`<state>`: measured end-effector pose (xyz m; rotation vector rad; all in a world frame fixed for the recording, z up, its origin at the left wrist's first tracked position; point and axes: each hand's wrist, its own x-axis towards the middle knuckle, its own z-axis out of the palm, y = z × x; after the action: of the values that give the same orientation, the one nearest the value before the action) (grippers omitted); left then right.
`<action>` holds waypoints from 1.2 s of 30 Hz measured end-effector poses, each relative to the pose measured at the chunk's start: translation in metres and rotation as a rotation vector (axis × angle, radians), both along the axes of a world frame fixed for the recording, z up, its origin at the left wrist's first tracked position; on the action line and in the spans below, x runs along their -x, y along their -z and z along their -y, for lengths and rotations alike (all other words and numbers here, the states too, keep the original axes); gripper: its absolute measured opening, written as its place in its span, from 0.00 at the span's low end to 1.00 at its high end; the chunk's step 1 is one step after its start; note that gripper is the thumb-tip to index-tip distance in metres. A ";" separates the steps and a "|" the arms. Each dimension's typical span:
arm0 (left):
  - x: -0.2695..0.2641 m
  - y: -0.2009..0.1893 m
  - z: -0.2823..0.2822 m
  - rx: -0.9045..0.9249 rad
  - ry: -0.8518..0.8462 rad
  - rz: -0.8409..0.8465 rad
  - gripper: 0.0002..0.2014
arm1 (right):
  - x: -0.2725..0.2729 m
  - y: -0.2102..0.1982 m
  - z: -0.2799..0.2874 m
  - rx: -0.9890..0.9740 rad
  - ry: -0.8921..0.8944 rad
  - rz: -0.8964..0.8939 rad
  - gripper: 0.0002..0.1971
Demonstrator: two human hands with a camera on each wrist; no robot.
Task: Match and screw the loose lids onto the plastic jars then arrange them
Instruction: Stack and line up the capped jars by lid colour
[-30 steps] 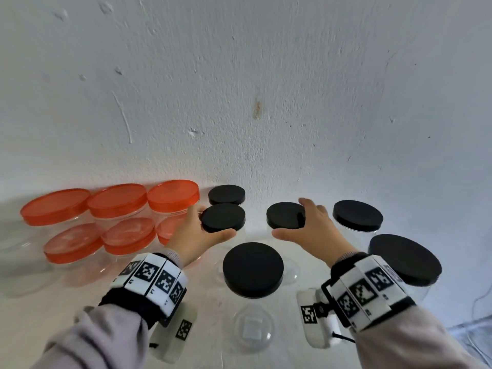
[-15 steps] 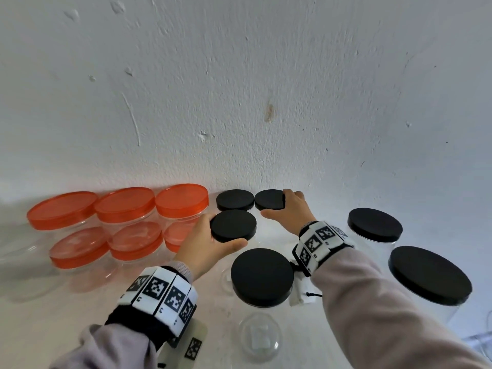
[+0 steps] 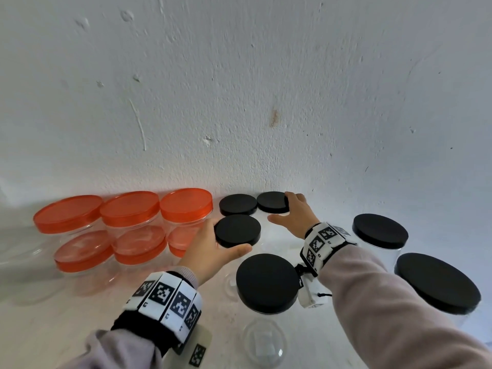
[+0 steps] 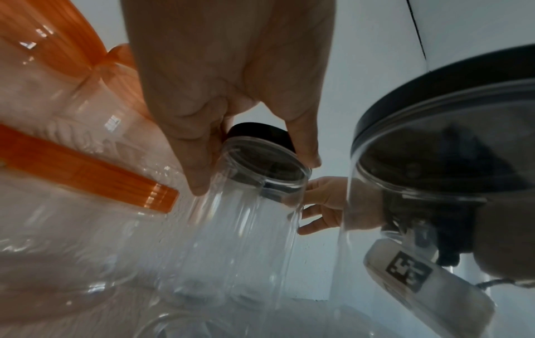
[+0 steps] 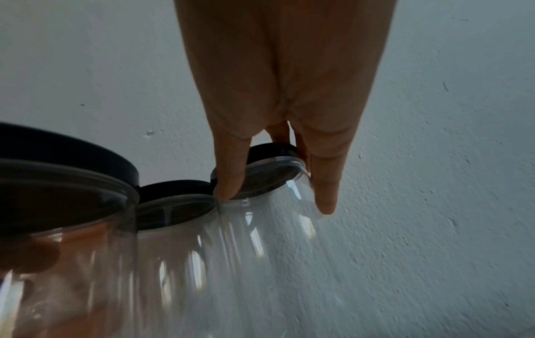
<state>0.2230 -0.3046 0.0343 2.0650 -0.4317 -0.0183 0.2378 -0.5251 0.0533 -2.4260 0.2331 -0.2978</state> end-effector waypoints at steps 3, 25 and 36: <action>0.001 -0.001 0.000 -0.005 -0.002 -0.002 0.35 | 0.001 0.000 0.001 0.005 -0.002 0.006 0.38; 0.001 -0.001 0.001 0.011 0.011 0.083 0.22 | 0.175 -0.039 -0.008 0.117 -0.050 0.327 0.26; 0.006 -0.004 0.001 0.010 0.000 0.028 0.26 | 0.247 -0.005 0.074 0.187 0.331 -0.135 0.40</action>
<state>0.2168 -0.3057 0.0386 2.0580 -0.4483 0.0124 -0.0088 -0.5994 0.0582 -2.5902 0.6986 -0.3133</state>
